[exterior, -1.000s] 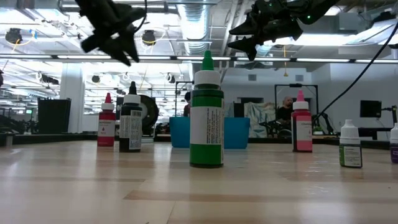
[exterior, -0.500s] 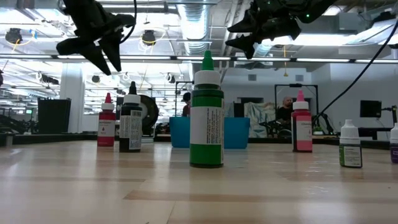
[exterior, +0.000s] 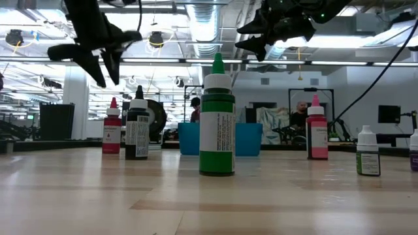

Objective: Pick & Place food coloring
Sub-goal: Put the big red food coloring bottle into the blue bin

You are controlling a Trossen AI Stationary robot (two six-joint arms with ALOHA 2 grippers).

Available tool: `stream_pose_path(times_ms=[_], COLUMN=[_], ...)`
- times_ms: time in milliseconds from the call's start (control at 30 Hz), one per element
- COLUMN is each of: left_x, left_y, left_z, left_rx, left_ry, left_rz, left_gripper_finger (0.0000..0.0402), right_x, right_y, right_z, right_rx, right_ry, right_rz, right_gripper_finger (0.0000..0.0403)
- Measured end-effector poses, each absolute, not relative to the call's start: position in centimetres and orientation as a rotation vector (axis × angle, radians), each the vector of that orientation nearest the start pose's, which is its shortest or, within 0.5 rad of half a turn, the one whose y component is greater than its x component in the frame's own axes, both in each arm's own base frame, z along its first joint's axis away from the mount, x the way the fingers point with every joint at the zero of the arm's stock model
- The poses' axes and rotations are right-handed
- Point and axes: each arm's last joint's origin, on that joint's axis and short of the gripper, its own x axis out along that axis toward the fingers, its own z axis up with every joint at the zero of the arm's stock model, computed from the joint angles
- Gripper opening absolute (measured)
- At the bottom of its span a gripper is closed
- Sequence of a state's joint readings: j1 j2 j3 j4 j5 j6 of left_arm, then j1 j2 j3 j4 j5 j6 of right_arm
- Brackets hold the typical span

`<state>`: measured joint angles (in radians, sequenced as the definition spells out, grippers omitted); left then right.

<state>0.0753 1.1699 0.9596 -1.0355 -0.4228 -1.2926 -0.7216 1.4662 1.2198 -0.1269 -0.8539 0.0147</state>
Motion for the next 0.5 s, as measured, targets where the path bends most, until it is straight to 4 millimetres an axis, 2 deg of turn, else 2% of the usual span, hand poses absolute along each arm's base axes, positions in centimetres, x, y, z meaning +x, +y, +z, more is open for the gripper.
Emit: stream_pose_path(times_ms=[233,500], left_x=[21.4,21.8], left_y=[2.8,2.8], left_z=[24.4,23.9], left_rx=[-0.839,-0.836], left_ry=[0.871,0.887], left_rz=[1.175,1.186], left_gripper_finger=[0.0135,0.0135], right_x=[25.9,25.7], right_y=[-19.8,-19.7], right_z=[33.2,32.8], right_rx=[0.16,0.065], right_ry=[0.258,0.288], right_rz=[0.152,0.174], right_gripper_finger=[0.0214,0.0214])
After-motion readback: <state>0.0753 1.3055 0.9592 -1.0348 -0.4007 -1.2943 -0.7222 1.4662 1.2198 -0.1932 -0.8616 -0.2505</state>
